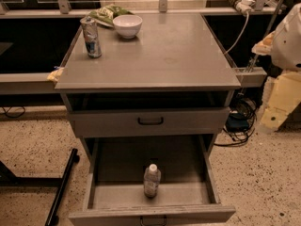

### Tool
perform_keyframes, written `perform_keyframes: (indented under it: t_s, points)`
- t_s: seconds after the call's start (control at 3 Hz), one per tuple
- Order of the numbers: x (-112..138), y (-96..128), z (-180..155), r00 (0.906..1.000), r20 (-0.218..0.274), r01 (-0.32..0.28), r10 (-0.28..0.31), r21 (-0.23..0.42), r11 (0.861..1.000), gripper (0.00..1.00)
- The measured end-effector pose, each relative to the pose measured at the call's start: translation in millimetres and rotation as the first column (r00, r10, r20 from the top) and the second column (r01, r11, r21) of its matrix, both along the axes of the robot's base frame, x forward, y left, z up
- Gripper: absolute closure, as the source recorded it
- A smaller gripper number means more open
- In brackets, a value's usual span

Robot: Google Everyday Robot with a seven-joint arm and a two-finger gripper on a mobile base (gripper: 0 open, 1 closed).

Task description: Pick blue plastic bottle from middle drawer and place on counter

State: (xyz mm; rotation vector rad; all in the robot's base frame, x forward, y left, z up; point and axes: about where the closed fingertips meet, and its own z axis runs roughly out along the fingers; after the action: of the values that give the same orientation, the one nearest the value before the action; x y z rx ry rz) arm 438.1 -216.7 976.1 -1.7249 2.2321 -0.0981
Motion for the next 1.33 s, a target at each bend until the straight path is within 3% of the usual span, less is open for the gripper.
perform_keyframes:
  t_s: [0.33,0.67,1.33]
  points:
    - [0,0,0,1.0,0.0,0.0,0.0,0.0,1.0,0.0]
    - [2,2,-15,1.0,0.008,0.0,0.0,0.025,1.0,0.18]
    - [30,36,-136,0.9983,-0.011,-0.054,0.057,0.19,0.98,0.65]
